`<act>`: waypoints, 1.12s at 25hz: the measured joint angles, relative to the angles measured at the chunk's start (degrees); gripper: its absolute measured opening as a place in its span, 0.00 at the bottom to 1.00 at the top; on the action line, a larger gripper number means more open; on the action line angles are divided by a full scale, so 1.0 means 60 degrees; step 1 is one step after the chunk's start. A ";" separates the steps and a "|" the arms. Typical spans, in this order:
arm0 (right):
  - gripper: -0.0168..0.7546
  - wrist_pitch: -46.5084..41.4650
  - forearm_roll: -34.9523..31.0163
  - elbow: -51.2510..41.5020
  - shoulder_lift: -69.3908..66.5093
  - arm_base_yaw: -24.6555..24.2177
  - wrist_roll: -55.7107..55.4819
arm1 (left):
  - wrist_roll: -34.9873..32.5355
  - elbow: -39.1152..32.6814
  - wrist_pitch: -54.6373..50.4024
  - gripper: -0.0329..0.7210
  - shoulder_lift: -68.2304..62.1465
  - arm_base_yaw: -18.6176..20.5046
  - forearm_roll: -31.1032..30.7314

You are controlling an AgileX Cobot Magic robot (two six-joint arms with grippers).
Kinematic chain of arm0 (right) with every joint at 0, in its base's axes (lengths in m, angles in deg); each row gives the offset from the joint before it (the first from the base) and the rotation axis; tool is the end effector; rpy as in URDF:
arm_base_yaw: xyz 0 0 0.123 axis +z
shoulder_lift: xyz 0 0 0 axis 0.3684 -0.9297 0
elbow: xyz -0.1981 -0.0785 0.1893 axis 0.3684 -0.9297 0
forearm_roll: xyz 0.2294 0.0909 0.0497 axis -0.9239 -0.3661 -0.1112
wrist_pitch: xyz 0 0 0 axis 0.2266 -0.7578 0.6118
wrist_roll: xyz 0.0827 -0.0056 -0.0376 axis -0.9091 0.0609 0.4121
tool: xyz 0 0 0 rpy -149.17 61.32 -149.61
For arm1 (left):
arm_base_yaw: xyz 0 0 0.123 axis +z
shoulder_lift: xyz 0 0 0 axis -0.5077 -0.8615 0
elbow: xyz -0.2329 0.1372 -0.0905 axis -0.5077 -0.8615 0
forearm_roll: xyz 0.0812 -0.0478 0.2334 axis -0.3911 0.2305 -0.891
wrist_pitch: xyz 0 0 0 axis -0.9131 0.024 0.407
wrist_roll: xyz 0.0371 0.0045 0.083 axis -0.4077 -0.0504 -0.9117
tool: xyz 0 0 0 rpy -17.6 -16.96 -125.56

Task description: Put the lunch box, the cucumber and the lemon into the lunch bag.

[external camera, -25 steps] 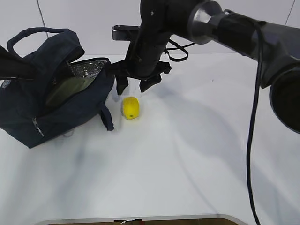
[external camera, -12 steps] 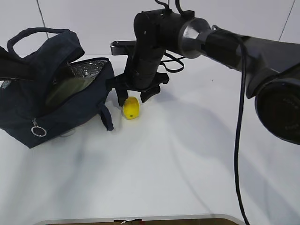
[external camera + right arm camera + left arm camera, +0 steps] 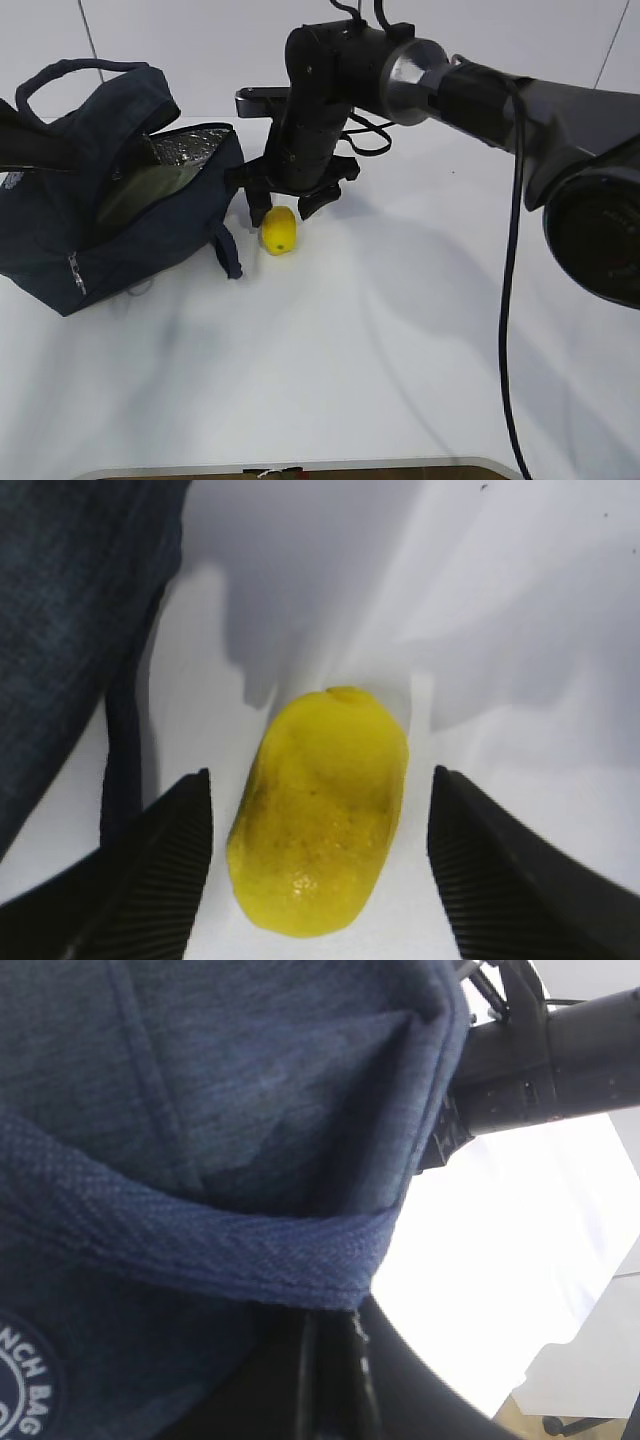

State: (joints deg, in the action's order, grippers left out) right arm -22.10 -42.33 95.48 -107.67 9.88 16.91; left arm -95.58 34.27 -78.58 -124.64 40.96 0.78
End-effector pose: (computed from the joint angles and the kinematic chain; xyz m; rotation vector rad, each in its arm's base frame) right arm 0.4501 0.2829 0.1812 -0.4971 2.7385 0.2912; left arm 0.3411 -0.0111 0.2509 0.3144 2.3553 -1.0515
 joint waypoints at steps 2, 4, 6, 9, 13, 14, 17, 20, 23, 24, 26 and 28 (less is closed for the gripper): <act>0.71 -0.0001 0.0000 0.0000 -0.0006 0.0000 0.0000 | 0.0000 0.0000 0.0000 0.03 0.0000 0.0000 0.0000; 0.71 -0.0001 0.0000 0.0000 -0.0042 0.0008 -0.0018 | 0.0000 0.0000 0.0000 0.03 0.0000 0.0000 0.0000; 0.71 -0.0001 0.0000 0.0000 -0.0101 0.0041 -0.0018 | 0.0000 0.0000 0.0000 0.03 0.0000 0.0000 0.0000; 0.71 -0.0001 -0.0033 0.0000 -0.0174 0.0093 -0.0018 | 0.0004 0.0000 0.0032 0.03 0.0000 0.0000 0.0000; 0.71 -0.0001 -0.0022 0.0000 -0.0216 0.0091 -0.0018 | 0.0020 0.0000 0.0053 0.03 0.0000 0.0000 0.0000; 0.71 -0.0001 -0.0001 0.0000 -0.0254 0.0091 -0.0018 | 0.0020 0.0000 0.0053 0.03 0.0000 0.0000 0.0000; 0.69 -0.0044 -0.0001 0.0000 -0.0304 0.0091 -0.0018 | 0.0020 0.0000 0.0053 0.03 0.0000 0.0000 0.0000; 0.59 -0.0044 0.0014 0.0000 -0.0304 0.0091 -0.0018 | 0.0020 0.0000 0.0058 0.03 0.0000 0.0000 0.0000; 0.51 -0.0067 0.0014 0.0000 -0.0304 0.0091 -0.0029 | 0.0020 0.0000 0.0074 0.03 0.0000 0.0000 0.0000; 0.49 -0.0130 0.0014 0.0000 -0.0304 0.0091 -0.0029 | 0.0020 0.0000 0.0074 0.03 0.0000 0.0000 0.0000; 0.47 -0.0291 0.0020 0.0015 -0.0304 0.0091 -0.0029 | 0.0020 0.0000 0.0074 0.03 0.0000 0.0000 0.0000; 0.47 -0.0642 0.0020 0.0063 -0.0304 0.0091 -0.0029 | 0.0020 0.0000 0.0074 0.03 0.0000 0.0000 0.0000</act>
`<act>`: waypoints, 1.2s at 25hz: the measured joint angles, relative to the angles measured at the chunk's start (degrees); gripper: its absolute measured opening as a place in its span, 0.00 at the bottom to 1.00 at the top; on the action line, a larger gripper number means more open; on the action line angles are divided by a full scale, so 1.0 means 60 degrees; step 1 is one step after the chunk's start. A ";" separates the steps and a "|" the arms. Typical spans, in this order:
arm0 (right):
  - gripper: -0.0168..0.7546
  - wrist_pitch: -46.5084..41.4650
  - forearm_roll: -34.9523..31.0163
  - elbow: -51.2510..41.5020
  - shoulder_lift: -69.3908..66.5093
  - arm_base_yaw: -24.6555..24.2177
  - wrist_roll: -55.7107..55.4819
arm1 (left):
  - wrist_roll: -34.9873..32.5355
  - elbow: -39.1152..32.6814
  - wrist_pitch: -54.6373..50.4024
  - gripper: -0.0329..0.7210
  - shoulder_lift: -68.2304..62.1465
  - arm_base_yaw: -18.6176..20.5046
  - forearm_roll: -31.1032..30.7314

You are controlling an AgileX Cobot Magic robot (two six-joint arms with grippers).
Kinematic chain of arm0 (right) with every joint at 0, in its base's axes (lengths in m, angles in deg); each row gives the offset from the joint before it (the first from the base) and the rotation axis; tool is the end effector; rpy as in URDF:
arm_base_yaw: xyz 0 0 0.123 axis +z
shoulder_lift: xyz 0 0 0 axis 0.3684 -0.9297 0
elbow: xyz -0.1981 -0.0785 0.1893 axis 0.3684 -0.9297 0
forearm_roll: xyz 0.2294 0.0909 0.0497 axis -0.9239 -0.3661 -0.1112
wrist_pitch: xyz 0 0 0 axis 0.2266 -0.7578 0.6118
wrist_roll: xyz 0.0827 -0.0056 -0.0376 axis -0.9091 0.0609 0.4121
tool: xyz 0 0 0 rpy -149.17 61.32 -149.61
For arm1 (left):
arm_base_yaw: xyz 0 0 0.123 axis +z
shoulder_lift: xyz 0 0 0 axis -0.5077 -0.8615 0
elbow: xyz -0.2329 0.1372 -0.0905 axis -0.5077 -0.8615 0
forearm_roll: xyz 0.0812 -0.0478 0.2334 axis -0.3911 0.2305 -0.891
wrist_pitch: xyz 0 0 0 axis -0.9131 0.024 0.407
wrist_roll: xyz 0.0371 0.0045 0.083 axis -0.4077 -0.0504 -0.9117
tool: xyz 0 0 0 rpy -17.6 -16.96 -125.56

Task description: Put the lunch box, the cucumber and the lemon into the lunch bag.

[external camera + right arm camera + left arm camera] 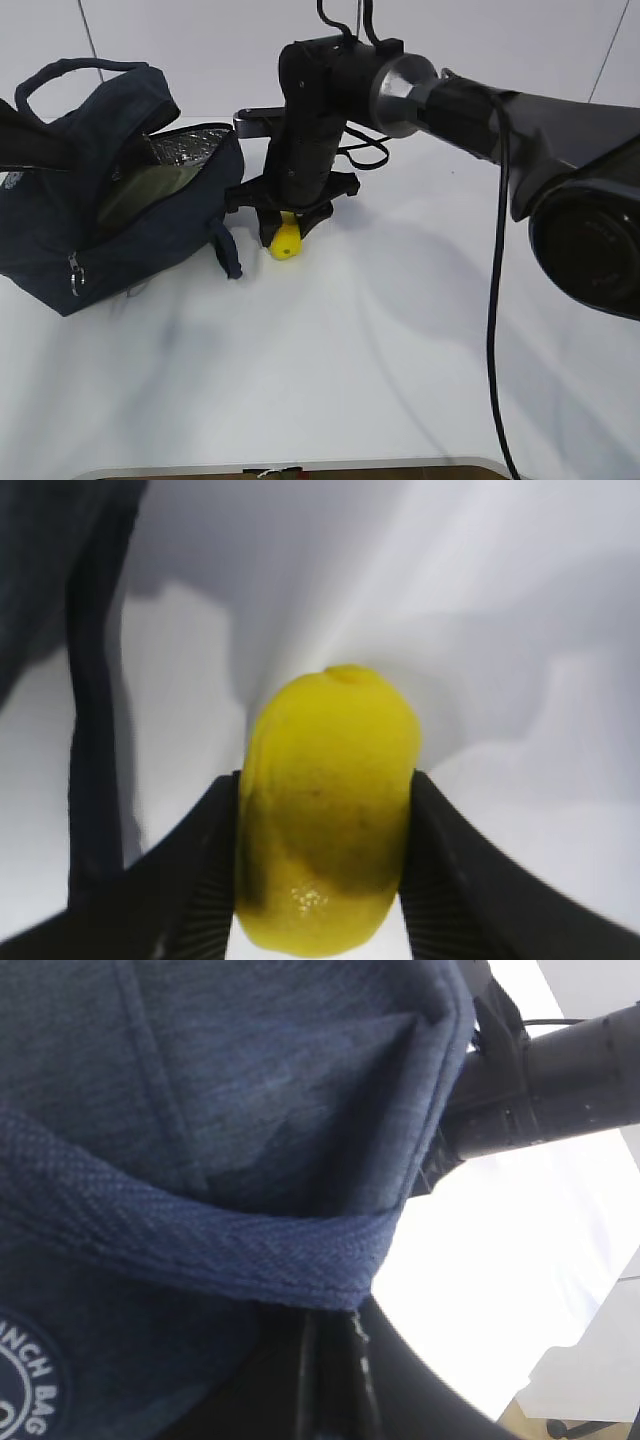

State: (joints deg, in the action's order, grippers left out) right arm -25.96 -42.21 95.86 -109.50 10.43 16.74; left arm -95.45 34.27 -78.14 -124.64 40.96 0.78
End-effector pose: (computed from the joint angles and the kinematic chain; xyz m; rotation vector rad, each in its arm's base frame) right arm 0.4444 0.2854 0.1641 -0.5260 2.8258 0.2519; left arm 0.3417 -0.0107 0.2507 0.3069 2.3555 -1.0444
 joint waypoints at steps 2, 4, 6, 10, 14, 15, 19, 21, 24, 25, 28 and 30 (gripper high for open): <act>0.46 -0.0416 0.0018 0.0151 0.0000 0.0000 0.0000 | 0.0000 0.0000 0.0000 0.03 0.0000 0.0000 -0.0006; 0.46 -0.0724 0.0044 0.0420 -0.0007 0.0000 0.0038 | 0.0000 0.0000 0.0020 0.03 0.0000 0.0000 -0.0006; 0.46 -0.0822 0.0061 0.0757 -0.0022 0.0000 0.0092 | 0.0000 0.0000 0.0059 0.03 0.0000 0.0000 -0.0024; 0.46 -0.0882 -0.0208 0.1622 -0.0005 0.0000 0.0186 | 0.0000 0.0000 0.0098 0.03 0.0000 0.0000 -0.0024; 0.46 -0.0955 -0.0861 0.1898 0.0385 0.0000 0.0391 | 0.0000 0.0000 0.0098 0.03 0.0000 0.0000 -0.0024; 0.46 -0.0971 -0.1008 0.1925 0.0485 0.0000 0.0409 | 0.0000 0.0000 0.0098 0.03 0.0000 0.0000 -0.0024; 0.46 -0.0993 -0.2101 0.1945 0.0752 0.0000 0.0559 | 0.0000 0.0000 0.0098 0.03 0.0000 0.0000 -0.0024; 0.46 -0.0993 -0.2708 0.1945 0.0752 0.0000 0.0806 | 0.0000 0.0000 0.0098 0.03 0.0000 0.0000 -0.0024; 0.46 -0.0630 -0.3685 0.1945 0.0693 0.0000 0.1241 | 0.0000 0.0000 0.0098 0.03 0.0000 0.0000 -0.0024; 0.46 -0.0387 -0.4015 0.1945 0.0631 0.0000 0.1367 | 0.0000 0.0000 0.0098 0.03 0.0000 0.0000 -0.0024; 0.46 0.0375 -0.5133 0.1945 0.0261 0.0000 0.1834 | 0.0000 0.0000 0.0015 0.03 0.0000 0.0000 -0.0024; 0.45 0.0716 -0.5726 0.1945 0.0009 0.0000 0.2060 | 0.0000 0.0000 -0.0031 0.03 0.0000 0.0000 -0.0006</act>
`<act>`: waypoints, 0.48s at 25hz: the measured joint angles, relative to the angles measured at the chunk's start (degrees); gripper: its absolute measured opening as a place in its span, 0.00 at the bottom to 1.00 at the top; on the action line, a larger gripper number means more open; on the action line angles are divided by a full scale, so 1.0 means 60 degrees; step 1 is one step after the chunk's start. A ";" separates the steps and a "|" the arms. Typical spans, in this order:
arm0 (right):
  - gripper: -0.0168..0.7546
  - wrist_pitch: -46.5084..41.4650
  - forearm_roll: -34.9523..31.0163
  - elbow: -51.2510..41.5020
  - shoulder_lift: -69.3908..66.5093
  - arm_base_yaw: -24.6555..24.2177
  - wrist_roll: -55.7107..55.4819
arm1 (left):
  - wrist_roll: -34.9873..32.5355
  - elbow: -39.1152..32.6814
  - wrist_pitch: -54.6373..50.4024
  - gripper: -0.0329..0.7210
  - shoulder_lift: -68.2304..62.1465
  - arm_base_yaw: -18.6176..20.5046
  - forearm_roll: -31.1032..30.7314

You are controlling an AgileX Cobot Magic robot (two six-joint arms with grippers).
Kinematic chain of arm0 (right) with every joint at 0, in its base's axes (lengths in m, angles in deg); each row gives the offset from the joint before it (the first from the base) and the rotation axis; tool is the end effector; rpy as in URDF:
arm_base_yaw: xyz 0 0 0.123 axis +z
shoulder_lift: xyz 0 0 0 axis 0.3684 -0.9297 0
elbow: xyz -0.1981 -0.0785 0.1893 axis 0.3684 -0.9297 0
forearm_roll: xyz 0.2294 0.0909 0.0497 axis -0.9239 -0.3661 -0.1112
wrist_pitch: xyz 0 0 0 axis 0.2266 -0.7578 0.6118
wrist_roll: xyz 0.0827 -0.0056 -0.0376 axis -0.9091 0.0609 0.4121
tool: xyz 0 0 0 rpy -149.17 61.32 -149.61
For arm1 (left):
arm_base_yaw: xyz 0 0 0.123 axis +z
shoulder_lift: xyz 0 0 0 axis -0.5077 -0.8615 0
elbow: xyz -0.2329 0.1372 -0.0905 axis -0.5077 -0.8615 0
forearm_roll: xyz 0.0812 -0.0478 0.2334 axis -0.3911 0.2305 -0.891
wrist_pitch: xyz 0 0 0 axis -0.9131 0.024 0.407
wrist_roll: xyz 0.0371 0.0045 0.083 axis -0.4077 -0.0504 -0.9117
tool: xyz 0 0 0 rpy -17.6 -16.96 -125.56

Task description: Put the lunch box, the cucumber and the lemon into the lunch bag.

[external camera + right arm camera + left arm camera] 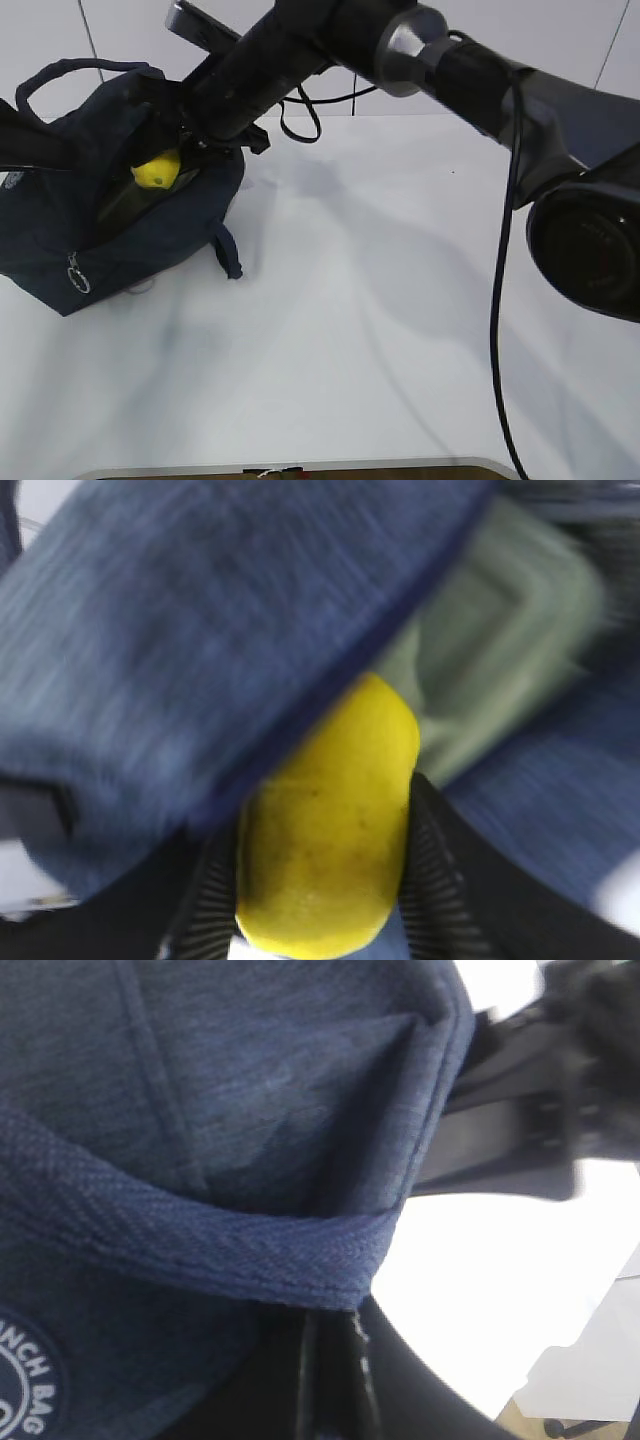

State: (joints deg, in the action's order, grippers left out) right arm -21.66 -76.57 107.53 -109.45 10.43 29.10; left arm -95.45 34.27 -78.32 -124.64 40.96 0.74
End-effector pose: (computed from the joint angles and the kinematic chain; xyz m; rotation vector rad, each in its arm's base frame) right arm 0.4366 0.3320 0.2435 -0.5722 2.4988 1.0768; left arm 0.3414 -0.0109 0.2507 0.3095 2.3563 -1.0472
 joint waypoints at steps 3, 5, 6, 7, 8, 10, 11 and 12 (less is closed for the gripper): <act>0.45 0.0348 -0.0504 0.0000 -0.0299 0.0000 0.0163 | 0.0000 0.0000 -0.0118 0.03 0.0000 0.0000 0.0014; 0.45 0.0560 -0.0696 0.0000 -0.0465 0.0000 0.0188 | 0.0000 0.0000 -0.0136 0.03 0.0000 0.0000 0.0014; 0.46 0.0640 -0.0721 0.0000 -0.0536 0.0000 0.0206 | 0.0000 0.0000 -0.0136 0.03 0.0000 0.0000 0.0014; 0.46 0.0707 -0.0736 0.0000 -0.0579 0.0006 0.0244 | 0.0000 0.0000 -0.0136 0.03 0.0000 0.0000 0.0014; 0.47 0.0756 -0.0736 0.0000 -0.0599 0.0006 0.0246 | 0.0000 0.0000 -0.0136 0.03 0.0000 0.0000 0.0014; 0.51 0.0797 -0.0736 0.0000 -0.0599 0.0006 0.0288 | 0.0000 0.0000 -0.0154 0.03 0.0000 0.0000 0.0020; 0.55 0.0809 -0.0743 0.0000 -0.0599 0.0006 0.0305 | 0.0000 0.0000 -0.0154 0.03 0.0000 0.0000 0.0036; 0.58 0.0809 -0.0758 0.0000 -0.0599 0.0006 0.0303 | 0.0000 0.0000 -0.0154 0.03 0.0000 0.0000 0.0036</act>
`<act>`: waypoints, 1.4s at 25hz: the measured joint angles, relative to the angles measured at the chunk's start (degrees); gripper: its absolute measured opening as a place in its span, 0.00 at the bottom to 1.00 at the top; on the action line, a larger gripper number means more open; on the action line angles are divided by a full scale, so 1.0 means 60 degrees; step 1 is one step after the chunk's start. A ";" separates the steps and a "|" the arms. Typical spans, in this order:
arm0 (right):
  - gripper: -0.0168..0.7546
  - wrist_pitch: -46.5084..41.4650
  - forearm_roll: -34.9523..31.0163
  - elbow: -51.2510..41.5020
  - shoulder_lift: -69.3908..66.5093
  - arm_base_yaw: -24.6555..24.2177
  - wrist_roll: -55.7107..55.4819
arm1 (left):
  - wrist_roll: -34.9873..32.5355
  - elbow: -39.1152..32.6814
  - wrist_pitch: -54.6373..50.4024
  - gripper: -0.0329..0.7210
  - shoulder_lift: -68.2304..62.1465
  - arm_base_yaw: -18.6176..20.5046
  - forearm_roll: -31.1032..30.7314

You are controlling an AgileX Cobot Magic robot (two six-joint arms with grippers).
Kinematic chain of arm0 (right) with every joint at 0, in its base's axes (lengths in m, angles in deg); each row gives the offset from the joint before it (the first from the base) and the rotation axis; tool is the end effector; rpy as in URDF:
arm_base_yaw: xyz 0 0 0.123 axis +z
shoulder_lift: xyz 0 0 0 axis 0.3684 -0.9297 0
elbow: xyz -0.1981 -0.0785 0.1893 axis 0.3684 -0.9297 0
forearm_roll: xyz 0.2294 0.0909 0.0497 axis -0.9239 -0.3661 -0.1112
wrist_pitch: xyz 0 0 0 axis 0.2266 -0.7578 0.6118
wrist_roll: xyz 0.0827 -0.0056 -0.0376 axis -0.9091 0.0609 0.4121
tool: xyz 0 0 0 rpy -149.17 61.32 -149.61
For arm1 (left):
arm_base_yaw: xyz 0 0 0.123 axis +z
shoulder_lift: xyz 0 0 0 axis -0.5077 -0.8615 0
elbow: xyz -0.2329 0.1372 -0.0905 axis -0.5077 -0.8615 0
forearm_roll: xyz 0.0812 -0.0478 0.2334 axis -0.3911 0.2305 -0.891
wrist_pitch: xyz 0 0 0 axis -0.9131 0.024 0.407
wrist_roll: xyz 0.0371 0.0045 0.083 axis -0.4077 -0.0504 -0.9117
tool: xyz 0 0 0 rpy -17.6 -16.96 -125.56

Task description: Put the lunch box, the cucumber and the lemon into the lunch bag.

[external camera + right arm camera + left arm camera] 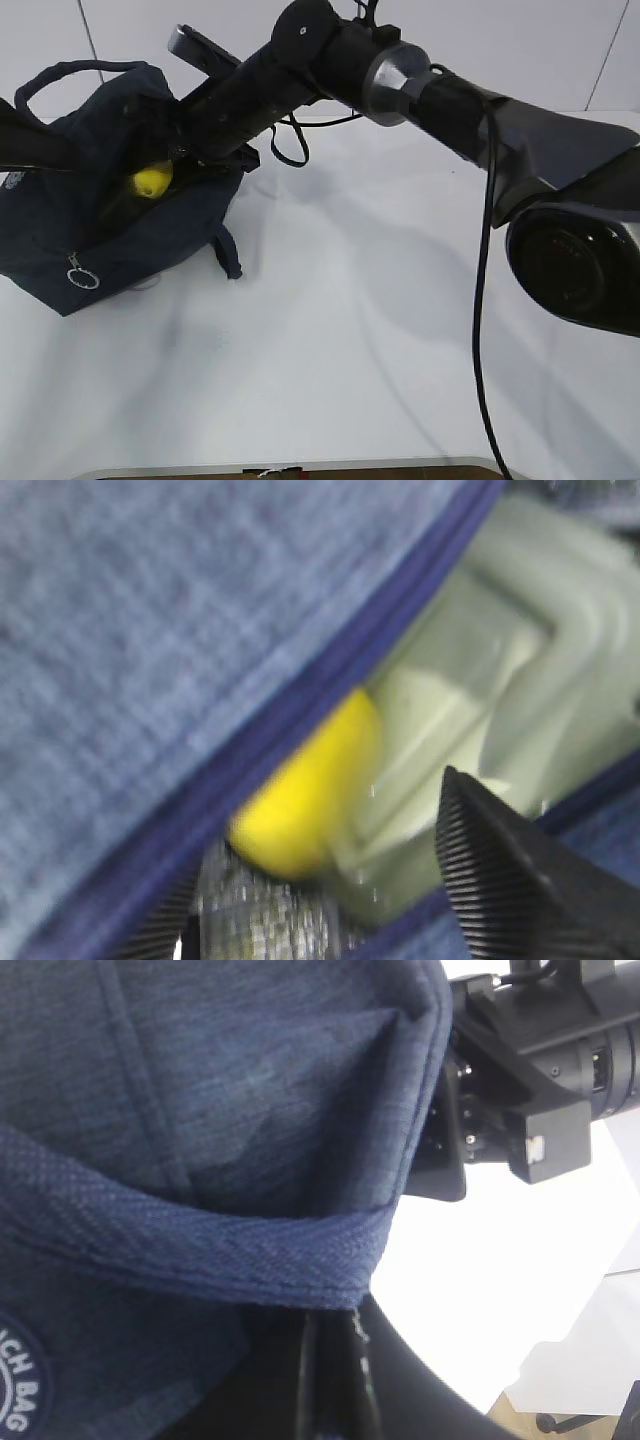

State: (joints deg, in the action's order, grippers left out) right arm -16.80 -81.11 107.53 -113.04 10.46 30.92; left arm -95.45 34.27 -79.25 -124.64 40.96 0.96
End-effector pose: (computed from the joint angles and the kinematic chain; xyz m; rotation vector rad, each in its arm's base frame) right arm 0.4464 0.3409 0.2163 -0.5053 2.4696 1.1511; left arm 0.3404 -0.0118 0.2513 0.3166 2.3549 -1.0673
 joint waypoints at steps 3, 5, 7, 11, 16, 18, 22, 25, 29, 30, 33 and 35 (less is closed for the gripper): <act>0.72 0.0000 0.0000 0.0000 0.0000 0.0000 0.0020 | 0.0000 0.0000 -0.0015 0.03 0.0000 0.0000 0.0000; 0.75 -0.0019 0.0000 0.0000 0.0000 0.0000 0.0038 | 0.0000 0.0000 -0.0015 0.03 0.0000 0.0000 0.0000; 0.77 -0.0218 -0.0007 0.0000 0.0000 0.0000 0.0038 | 0.0000 0.0000 -0.0015 0.03 0.0000 0.0000 0.0000; 0.77 -0.0741 -0.0007 0.0254 -0.0022 0.0000 0.0038 | 0.0000 0.0000 -0.0015 0.03 0.0000 0.0000 0.0000; 0.77 -0.1164 0.0015 0.0648 -0.0022 -0.0241 0.0093 | 0.0000 0.0000 -0.0037 0.03 0.0000 0.0000 0.0000; 0.77 -0.1500 0.0015 0.0691 -0.0022 -0.0411 0.0093 | 0.0000 0.0000 -0.0058 0.03 0.0000 0.0000 0.0000; 0.77 -0.2270 0.0026 0.0736 -0.0022 -0.0753 0.0107 | 0.0000 0.0000 -0.0077 0.03 0.0000 0.0000 0.0000; 0.77 -0.2354 0.0259 0.0982 -0.0022 -0.0838 0.0107 | 0.0000 0.0000 -0.0089 0.03 0.0000 0.0000 0.0000; 0.77 -0.2430 0.0608 0.1428 0.0065 -0.0838 0.0028 | 0.0000 0.0000 -0.0098 0.03 0.0000 0.0000 0.0000; 0.77 -0.2451 0.0901 0.1473 0.0137 -0.0838 -0.0091 | 0.0000 0.0000 -0.0098 0.03 0.0000 0.0000 0.0000; 0.77 -0.2513 0.2512 0.1517 0.0395 -0.0773 -0.0580 | 0.0000 0.0000 -0.0098 0.03 0.0000 0.0000 -0.0017; 0.77 -0.2544 0.3473 0.1532 0.0562 -0.0709 -0.0792 | 0.0000 0.0000 -0.0098 0.03 0.0000 0.0000 -0.0017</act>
State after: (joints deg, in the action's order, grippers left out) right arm -32.07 -60.28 116.72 -109.66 6.21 26.17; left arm -95.45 34.27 -79.84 -124.64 40.96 0.86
